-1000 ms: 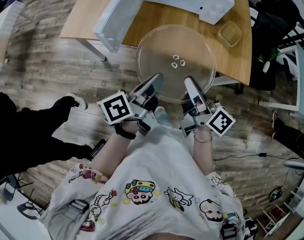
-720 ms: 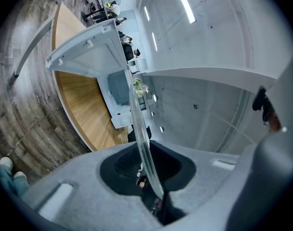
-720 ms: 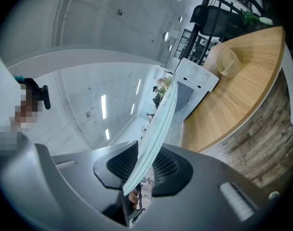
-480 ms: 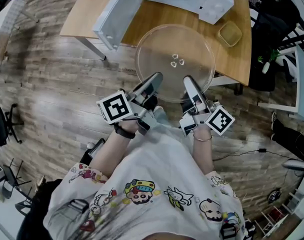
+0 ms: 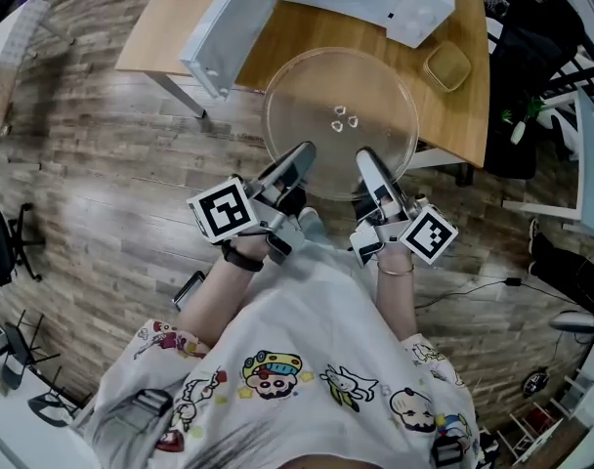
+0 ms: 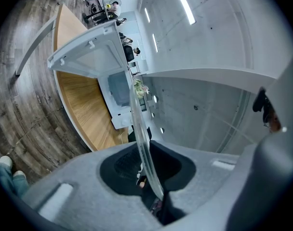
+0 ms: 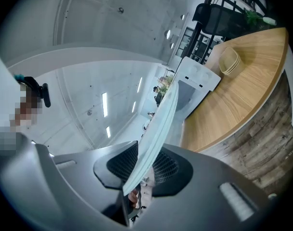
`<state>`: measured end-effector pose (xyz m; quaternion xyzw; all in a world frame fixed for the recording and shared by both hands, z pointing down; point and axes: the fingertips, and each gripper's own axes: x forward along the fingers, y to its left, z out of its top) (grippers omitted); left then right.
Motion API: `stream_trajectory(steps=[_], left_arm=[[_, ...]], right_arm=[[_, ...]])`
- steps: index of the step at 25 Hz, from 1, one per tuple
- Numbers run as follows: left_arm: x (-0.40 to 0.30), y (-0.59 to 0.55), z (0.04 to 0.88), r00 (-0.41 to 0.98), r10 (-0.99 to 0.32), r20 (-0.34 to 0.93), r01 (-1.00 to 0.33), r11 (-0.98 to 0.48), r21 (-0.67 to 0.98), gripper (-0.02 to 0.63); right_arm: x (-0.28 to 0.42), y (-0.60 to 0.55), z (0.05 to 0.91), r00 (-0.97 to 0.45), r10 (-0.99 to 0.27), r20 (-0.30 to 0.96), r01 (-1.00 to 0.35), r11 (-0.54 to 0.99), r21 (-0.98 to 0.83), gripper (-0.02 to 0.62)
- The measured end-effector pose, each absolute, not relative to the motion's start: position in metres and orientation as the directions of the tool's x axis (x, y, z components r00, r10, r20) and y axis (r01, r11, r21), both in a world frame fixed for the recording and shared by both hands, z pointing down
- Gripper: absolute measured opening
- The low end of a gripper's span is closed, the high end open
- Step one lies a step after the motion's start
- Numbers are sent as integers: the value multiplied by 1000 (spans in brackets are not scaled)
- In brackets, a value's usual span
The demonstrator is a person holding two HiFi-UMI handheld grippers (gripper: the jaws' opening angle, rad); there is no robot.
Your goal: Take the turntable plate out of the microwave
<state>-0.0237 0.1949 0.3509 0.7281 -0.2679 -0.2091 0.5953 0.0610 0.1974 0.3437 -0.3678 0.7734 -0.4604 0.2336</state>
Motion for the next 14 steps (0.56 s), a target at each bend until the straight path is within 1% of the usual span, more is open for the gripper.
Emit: stream_trajectory(steps=[14], left_arm=[[-30,195,352,757,-653,12,-135,-139,981,46]], right_arm=[[54,196,344,-634,-773,-19,-358,315,-879,97]])
